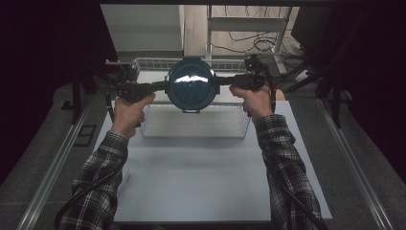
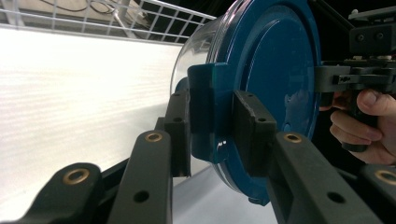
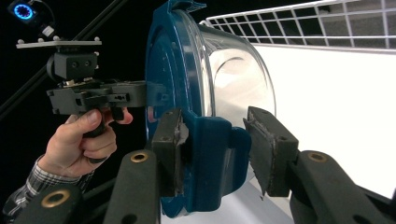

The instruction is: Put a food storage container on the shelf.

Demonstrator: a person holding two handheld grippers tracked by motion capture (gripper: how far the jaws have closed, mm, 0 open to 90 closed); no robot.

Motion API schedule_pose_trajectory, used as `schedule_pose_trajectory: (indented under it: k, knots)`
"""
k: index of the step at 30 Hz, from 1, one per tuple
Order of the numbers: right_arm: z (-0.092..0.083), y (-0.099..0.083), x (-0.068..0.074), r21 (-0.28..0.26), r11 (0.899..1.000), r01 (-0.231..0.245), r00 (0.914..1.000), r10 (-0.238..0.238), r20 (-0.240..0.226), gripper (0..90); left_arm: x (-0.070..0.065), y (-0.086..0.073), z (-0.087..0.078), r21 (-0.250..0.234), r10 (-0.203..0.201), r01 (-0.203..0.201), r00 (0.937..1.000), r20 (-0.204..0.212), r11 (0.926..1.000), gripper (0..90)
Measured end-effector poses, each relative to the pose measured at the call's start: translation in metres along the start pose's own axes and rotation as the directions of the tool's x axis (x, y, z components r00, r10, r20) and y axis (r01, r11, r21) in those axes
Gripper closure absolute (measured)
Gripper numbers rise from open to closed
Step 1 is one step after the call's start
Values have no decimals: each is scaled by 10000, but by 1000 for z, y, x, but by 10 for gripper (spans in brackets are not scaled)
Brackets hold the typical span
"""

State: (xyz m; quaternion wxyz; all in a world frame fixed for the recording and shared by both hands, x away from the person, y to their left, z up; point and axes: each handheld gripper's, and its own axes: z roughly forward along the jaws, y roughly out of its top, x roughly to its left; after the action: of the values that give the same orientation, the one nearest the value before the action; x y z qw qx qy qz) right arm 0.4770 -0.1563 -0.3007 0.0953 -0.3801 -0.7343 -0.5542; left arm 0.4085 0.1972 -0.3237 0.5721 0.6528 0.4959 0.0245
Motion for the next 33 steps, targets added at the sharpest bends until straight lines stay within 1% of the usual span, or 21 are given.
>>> schedule_pose_trajectory:
  k: [1,3,4,6,8,10,14,17,20,21,22,23,24,25,26,27,28,29,30,31,33]
  knots:
    - [0,0,0,0,10000,0,10000,0,0,571,1,1,1,-10,-28,28,10000,-22,10000,692]
    - [2,3,-5,-18,9999,-158,9998,158,-99,571,3,5,3,-114,-174,174,9998,-15,9998,692]
    - [3,4,-6,-43,9998,-218,9997,217,-119,571,4,6,3,-93,-120,120,9999,-41,9999,692]
    - [4,6,-8,-47,9996,-261,9996,260,-113,570,5,8,4,-122,-195,195,9998,-25,9997,692]
    - [5,10,-8,77,9996,-265,9996,265,-53,568,7,9,5,-193,-308,309,9995,39,9993,691]
    - [6,11,-9,71,9996,-260,9997,261,-23,568,10,9,7,-281,-409,412,9991,98,9988,690]
    - [8,15,-8,93,9998,-186,9998,185,95,564,13,8,8,-421,-466,467,9989,19,9980,689]
    - [10,17,-9,101,9998,-164,9998,162,117,561,13,8,9,-449,-429,422,9990,-138,9981,687]
    - [12,18,-12,-9,9997,-236,9997,236,111,557,12,10,11,-411,-279,259,9985,-478,9988,687]
    - [15,20,-14,-136,9994,-309,9994,311,157,537,9,11,10,-594,-30,-31,9947,-1024,9982,773]
    - [15,20,-14,-136,9994,-309,9994,311,157,537,9,11,10,-594,-30,-31,9947,-1024,9982,897]
    - [15,21,-14,-198,9993,-317,9988,324,358,516,11,12,10,-659,-148,129,9995,-294,9977,897]
    - [18,22,-19,-11,9979,-653,9957,652,654,482,8,12,17,-347,-78,67,9995,-318,9994,900]
    - [18,22,-19,-11,9979,-653,9957,652,654,482,8,12,17,-347,-78,67,9995,-318,9994,900]
    - [21,20,-24,9,9979,-650,9952,648,738,490,5,12,19,-454,61,-79,9992,-384,9989,900]
    - [21,20,-24,9,9979,-650,9952,648,738,490,3,13,21,-462,12,-24,9997,-253,9989,900]
    - [23,18,-25,-42,9976,-698,9941,699,830,494,0,13,23,-467,104,-117,9996,-263,9988,900]
    - [25,17,-26,-52,9977,-671,9919,673,1076,541,-4,14,24,-411,304,-321,9987,-421,9986,900]
    - [25,17,-26,-104,9991,-411,9885,422,1454,565,-7,15,25,-297,494,-513,9969,-618,9982,900]
    - [26,17,-25,-152,9992,-359,9876,378,1522,565,-9,15,25,-271,623,-644,9954,-731,9976,899]
    - [26,19,-21,-51,10000,-83,9840,91,1781,573,-9,16,23,-364,699,-734,9937,-880,9966,850]
